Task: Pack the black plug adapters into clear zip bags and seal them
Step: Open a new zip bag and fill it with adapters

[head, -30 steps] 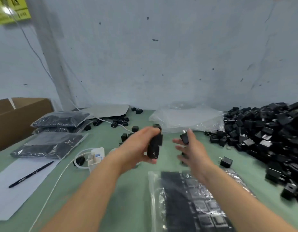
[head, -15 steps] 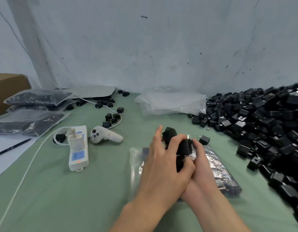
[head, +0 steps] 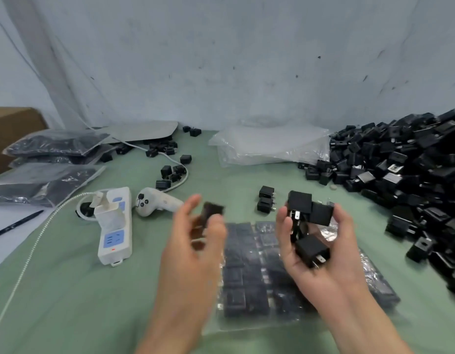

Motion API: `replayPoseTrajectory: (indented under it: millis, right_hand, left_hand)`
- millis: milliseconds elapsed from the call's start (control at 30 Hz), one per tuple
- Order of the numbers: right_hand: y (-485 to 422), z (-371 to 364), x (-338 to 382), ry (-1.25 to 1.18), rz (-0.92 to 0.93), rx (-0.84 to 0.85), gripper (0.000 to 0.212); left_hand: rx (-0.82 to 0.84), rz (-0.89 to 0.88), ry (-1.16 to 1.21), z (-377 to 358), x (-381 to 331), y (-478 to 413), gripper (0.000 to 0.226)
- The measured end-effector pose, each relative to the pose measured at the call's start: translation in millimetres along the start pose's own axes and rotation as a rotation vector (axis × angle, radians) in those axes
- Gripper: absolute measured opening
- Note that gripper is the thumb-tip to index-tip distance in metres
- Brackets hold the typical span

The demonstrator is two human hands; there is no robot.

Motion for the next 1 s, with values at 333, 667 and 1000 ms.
replayPoseTrajectory:
  millis: [333,667,1000]
  right_hand:
    - [-2,-6,26,0.003,0.055,0.087,0.044]
    - [-6,-6,36,-0.066,0.114,0.053,0.068]
    - [-11,-1,42,-0.023,0.101,0.005,0.054]
  left_hand:
    - [0.244,0.149,-0.658,53,73,-17,0.034]
    - [0.335,-0.011,-0.752,41,61,-23,0.034]
    - [0.345,0.082,-0.596,42,68,-32,0.043]
Point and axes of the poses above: each hand's wrist, its own y-axis away from the middle knuckle, its own z-axis out of the back of the hand, x = y × z, the point moved 4 cm from there along -y, towards the middle knuckle, and after that the axes turned 3 degrees about y, right-handed, at the moved point
